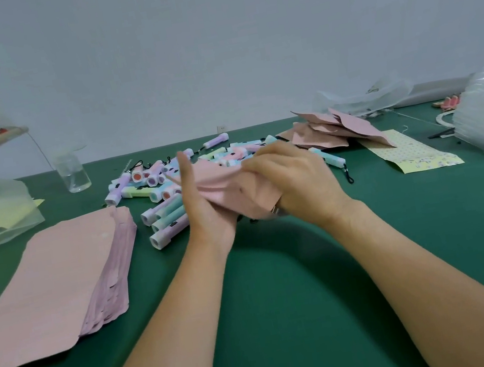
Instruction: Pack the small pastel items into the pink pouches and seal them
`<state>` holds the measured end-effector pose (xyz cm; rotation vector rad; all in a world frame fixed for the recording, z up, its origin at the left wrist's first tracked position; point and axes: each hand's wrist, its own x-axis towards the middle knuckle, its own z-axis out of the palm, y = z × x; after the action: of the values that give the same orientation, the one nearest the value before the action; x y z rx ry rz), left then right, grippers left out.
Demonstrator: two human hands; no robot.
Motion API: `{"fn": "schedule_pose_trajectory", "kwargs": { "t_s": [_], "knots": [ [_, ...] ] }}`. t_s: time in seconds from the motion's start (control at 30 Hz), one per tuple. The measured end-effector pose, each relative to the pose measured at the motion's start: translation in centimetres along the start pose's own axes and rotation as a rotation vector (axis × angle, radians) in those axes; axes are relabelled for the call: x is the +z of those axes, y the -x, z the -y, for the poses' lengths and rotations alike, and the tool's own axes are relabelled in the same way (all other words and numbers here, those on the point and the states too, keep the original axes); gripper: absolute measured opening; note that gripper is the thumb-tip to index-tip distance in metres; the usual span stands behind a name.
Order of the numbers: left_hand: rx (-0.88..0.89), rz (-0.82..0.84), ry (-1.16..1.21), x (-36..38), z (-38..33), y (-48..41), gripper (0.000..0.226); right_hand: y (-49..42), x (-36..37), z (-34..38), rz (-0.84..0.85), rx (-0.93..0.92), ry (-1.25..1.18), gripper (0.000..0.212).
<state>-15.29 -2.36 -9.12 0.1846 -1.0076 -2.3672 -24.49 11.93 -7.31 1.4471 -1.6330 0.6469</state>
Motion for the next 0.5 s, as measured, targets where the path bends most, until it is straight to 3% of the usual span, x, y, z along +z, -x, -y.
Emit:
{"fn": "schedule_pose_trajectory", "kwargs": {
  "t_s": [0.07, 0.23, 0.33, 0.5],
  "knots": [
    [-0.053, -0.132, 0.166, -0.8, -0.4, -0.4, 0.091, -0.2, 0.5, 0.8, 0.004, -0.071, -0.005, 0.035],
    [-0.136, -0.251, 0.258, -1.2, -1.0, -0.4, 0.059, -0.3, 0.8, 1.7, -0.091, -0.212, -0.036, 0.011],
    [-0.144, -0.322, 0.303, -1.4, -1.7, -0.7, 0.041, -0.2, 0.9, 2.1, -0.112, -0.23, -0.03, 0.016],
    [-0.163, -0.344, 0.317, -2.2, -1.6, -1.2, 0.031, -0.1, 1.1, 2.2, -0.095, -0.146, -0.127, 0.026]
  ]
}}
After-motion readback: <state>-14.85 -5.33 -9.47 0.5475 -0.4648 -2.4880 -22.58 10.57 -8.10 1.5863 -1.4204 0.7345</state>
